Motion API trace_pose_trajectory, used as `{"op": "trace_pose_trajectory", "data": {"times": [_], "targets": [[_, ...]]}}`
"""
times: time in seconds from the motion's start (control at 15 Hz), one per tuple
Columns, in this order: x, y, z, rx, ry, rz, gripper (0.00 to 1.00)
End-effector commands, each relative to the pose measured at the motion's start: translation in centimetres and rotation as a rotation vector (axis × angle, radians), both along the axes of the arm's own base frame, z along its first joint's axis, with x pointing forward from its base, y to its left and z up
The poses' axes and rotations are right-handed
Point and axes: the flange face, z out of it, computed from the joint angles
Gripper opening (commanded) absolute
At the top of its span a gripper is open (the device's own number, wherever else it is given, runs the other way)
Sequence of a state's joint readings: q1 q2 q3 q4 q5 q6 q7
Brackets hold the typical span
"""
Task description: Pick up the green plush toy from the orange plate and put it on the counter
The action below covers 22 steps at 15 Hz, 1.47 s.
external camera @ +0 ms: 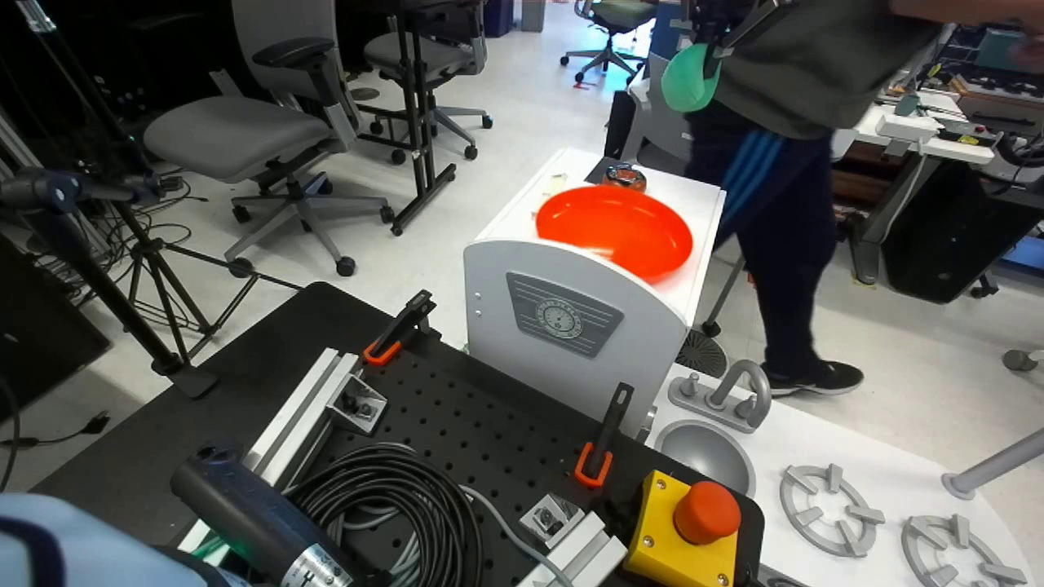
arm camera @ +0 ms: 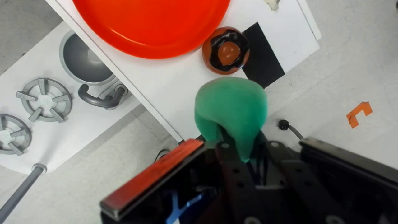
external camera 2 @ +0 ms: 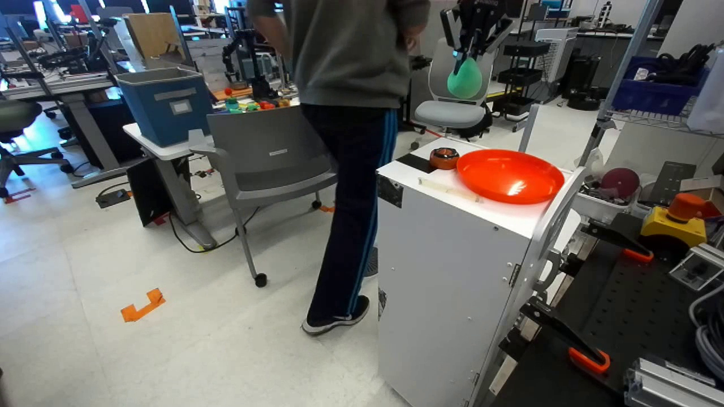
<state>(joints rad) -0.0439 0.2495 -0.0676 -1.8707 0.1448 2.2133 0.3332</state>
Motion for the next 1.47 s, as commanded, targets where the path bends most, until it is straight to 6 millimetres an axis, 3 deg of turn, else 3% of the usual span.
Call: {"op": "trace_pose_trajectory", "data": {"times": [0.0, 0.67, 1.4], "targets": [[0.5, 0.2, 0.4, -0.008, -0.05, 0.007, 0.04], [1.2, -0.2, 1.1, -0.017, -0.153, 0.055, 0.04], [-0.1, -0.4, -2.9, -0.001, -0.015, 0.128, 0.04]]}}
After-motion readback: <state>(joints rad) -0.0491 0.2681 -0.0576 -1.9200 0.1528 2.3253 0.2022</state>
